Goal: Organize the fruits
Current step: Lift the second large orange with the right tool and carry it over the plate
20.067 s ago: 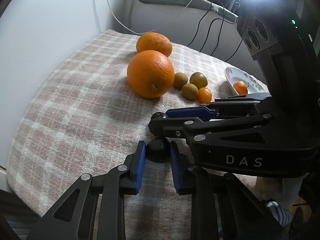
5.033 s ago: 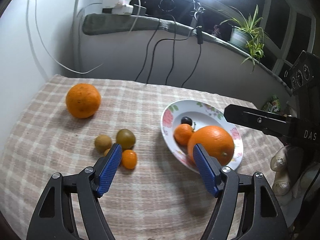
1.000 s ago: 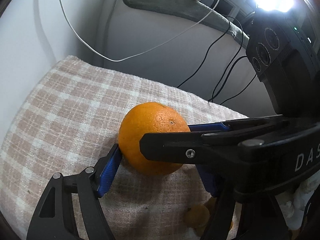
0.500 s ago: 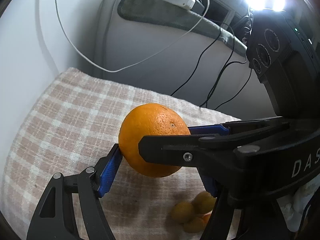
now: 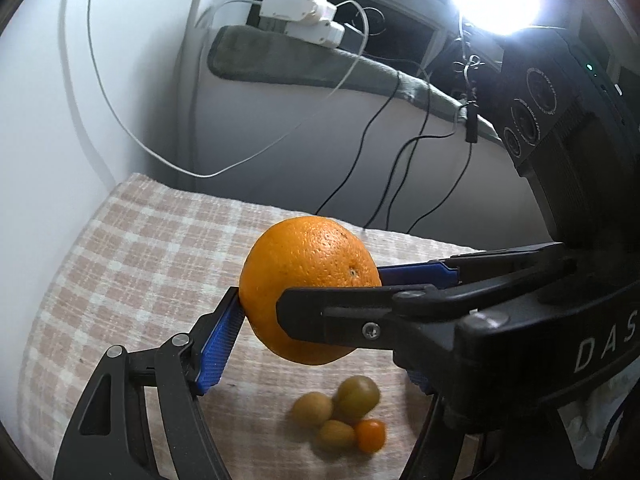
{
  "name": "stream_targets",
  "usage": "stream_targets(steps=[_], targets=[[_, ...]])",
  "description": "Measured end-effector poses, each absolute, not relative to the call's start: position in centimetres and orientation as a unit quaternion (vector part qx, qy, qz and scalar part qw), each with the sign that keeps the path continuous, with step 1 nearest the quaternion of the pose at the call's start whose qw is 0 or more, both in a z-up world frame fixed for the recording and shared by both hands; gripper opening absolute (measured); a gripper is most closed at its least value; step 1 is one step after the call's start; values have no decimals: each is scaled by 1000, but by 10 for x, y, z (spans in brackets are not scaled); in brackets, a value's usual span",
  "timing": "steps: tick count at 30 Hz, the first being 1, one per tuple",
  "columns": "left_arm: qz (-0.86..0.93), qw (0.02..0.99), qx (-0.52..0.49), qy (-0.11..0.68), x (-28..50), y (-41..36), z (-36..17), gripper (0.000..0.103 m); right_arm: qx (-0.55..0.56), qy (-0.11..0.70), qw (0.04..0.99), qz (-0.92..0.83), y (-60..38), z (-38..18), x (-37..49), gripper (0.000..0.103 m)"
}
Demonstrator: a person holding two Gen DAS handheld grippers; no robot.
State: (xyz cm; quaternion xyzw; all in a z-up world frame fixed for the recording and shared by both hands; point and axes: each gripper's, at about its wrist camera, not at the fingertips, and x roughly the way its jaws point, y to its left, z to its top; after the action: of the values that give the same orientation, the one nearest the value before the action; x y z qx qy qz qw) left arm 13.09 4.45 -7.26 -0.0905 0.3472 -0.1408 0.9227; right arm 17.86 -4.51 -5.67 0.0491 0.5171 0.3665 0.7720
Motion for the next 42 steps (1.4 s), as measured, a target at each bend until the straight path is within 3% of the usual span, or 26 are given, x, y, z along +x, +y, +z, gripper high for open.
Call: stream_targets(steps=[19,42], targets=[[-191,923,-44,331,101,-21,-52,71,70,493,799,336,-121,-29,147,73],[-273,898,6,346,87,-136,-59,71,123,487,822,269,-250,-37,125,73]])
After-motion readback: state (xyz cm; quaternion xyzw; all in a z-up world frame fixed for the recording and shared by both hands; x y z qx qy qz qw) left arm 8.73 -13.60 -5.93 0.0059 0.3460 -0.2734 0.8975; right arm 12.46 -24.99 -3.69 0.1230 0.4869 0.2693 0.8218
